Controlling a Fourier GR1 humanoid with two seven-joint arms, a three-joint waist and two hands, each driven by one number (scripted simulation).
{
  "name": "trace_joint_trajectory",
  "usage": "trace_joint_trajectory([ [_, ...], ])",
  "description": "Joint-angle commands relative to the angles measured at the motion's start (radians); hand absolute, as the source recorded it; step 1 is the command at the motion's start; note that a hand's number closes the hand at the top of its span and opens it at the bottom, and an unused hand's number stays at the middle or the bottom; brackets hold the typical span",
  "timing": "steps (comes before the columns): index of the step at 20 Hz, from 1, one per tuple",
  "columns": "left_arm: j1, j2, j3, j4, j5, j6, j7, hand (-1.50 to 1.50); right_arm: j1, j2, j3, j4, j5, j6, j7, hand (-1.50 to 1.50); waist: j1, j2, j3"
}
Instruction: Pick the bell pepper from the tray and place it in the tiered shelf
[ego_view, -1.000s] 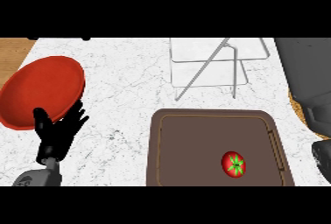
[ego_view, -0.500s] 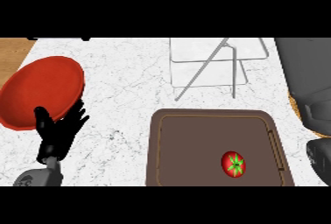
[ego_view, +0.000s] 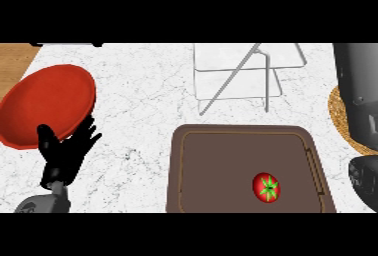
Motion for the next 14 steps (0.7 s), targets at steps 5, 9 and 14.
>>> trace_joint_trajectory([
  [5,0.029,0.024,0.016,-0.040,0.028,-0.025,0.074,0.00,0.023,-0.070,-0.075,-0.034,-0.034,-0.142,0.014,-1.50,-0.004,0.000,-0.004],
  [9,0.048,0.010,0.001,-0.027,-0.018,0.001,0.018,0.00,0.012,-0.164,-0.090,-0.026,0.002,-0.194,0.069,-1.50,-0.007,-0.001,-0.004],
  [14,0.022,0.016,0.016,-0.026,0.001,-0.002,0.060,0.00,0.043,-0.288,-0.178,-0.041,-0.061,-0.191,0.080,-1.50,-0.014,-0.001,-0.003],
])
